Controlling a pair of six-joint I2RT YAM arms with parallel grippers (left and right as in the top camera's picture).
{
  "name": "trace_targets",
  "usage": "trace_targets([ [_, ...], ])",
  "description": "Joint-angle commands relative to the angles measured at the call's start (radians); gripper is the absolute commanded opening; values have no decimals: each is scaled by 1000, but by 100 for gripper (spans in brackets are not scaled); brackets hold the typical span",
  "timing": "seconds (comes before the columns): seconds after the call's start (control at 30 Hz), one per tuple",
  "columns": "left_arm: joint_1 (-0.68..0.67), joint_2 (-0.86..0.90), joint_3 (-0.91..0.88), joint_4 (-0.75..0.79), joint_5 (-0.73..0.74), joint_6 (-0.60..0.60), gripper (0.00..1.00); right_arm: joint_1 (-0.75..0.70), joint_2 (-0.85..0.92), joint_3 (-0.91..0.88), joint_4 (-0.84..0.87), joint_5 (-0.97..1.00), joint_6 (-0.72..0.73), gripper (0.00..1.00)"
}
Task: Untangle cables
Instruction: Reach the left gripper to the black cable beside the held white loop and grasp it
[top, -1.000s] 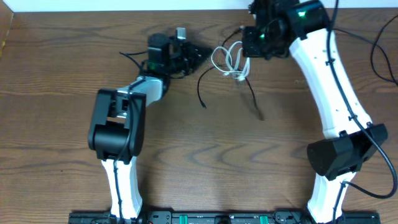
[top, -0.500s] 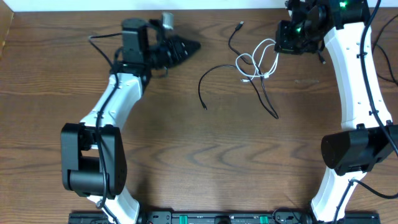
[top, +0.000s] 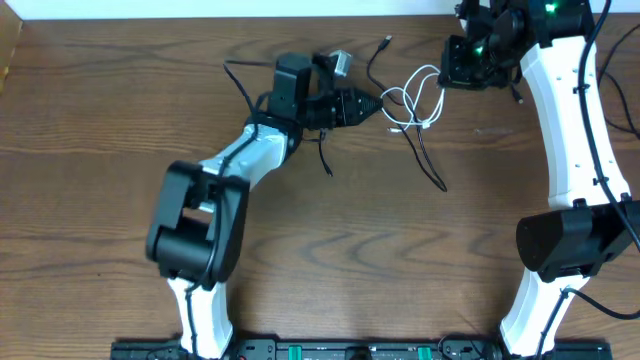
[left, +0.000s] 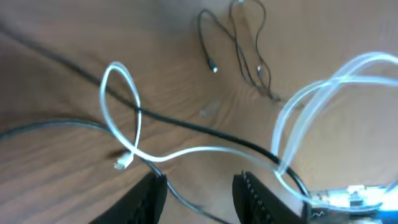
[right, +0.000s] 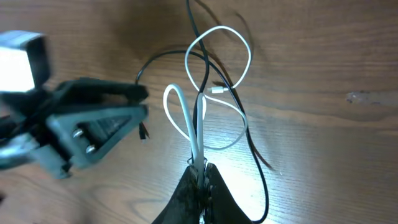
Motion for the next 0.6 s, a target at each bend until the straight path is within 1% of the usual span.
trace_targets([
  [0.0,1,80,4,86,9,-578,36,8,-14,-6,-2,-19,-15,1],
  [0.03,1,80,4,90,-2,-649,36,8,-14,-6,-2,-19,-15,1],
  [0.07,0,80,4,113,-34,-844,36,8,-14,-6,-2,-19,-14,1],
  [0.1,0,80,4,116,-43,-935,38,8,-14,-6,-2,-19,-14,1],
  [0.13,-1,80,4,127,-44,-1035,37,9,-14,-6,-1,-19,-14,1],
  [0.17,-1,80,4,171,-61,-1094,38,12,-14,-6,-1,-19,-14,1],
  [0.2,-5,80,4,193,-69,-1094,36,14,-14,-6,-1,-18,-14,1],
  [0.27,-16,80,4,194,-68,-1125,27,15,-14,-6,0,-18,-15,1],
  [0.33,-53,80,4,194,-74,-1168,27,15,-14,-6,3,-18,-14,1],
  [0.43,-92,80,4,193,-106,-1169,27,19,-14,-6,3,-18,-14,1],
  [0.47,-104,80,4,193,-113,-1169,28,21,-14,-6,3,-18,-14,1],
  [0.53,-112,80,4,186,-124,-1169,37,21,-14,-6,1,-18,-14,1],
  [0.57,-112,80,4,186,-134,-1169,39,21,-14,-6,1,-19,-14,1],
])
